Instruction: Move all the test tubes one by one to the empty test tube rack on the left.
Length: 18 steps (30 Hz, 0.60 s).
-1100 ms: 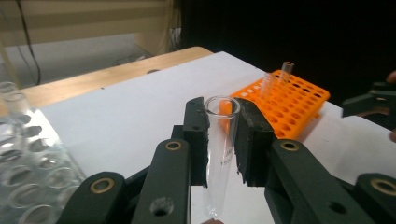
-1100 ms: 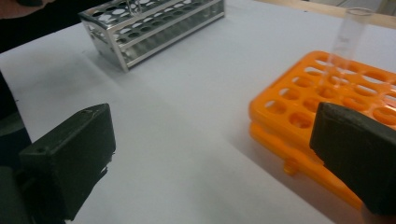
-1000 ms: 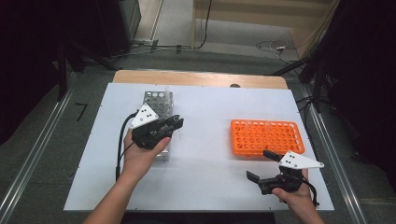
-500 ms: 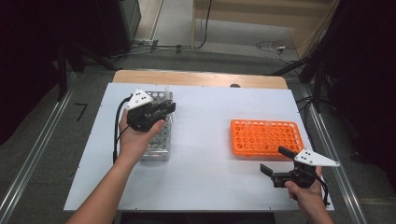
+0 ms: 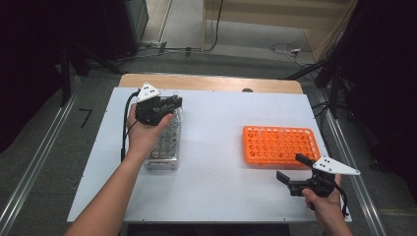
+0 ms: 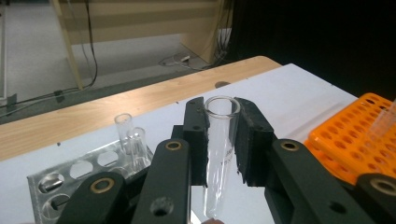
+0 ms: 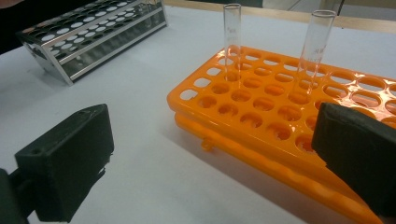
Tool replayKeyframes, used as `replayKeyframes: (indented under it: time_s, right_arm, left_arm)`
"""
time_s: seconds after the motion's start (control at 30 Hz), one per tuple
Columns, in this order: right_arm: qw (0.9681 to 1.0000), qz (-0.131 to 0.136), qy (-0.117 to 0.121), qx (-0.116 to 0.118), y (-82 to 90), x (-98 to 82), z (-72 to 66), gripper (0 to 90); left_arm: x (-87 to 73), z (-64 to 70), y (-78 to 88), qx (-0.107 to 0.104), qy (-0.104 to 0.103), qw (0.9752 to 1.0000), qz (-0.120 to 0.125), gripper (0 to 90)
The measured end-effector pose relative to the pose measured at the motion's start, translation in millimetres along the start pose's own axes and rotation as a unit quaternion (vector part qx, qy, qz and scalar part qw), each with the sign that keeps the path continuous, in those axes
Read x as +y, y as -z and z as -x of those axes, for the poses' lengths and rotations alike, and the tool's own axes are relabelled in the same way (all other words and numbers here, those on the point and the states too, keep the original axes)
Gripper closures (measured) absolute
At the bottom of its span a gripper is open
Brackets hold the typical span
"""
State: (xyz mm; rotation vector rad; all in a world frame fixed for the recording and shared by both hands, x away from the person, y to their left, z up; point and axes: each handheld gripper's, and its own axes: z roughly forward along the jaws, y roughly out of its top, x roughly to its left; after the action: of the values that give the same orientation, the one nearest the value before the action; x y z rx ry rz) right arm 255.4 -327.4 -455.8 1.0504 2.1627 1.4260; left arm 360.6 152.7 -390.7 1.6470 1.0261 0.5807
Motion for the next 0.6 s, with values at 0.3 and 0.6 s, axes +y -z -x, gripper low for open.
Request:
replayKeyframes:
  time_s: [0.3,0.6]
  right_arm:
    - [1.0000,0.002,-0.004,-0.001,0.6,-0.7,2.0,0.0]
    - [1.0000,0.002,-0.008,-0.001,1.4,-1.3,4.1,0.0]
  left_arm:
    - [4.4,-10.0,-13.1,0.022,0.000,0.9998,0.003,76.3]
    - [4.8,-22.4,-24.1,0.051,0.003,0.9987,0.003,76.3]
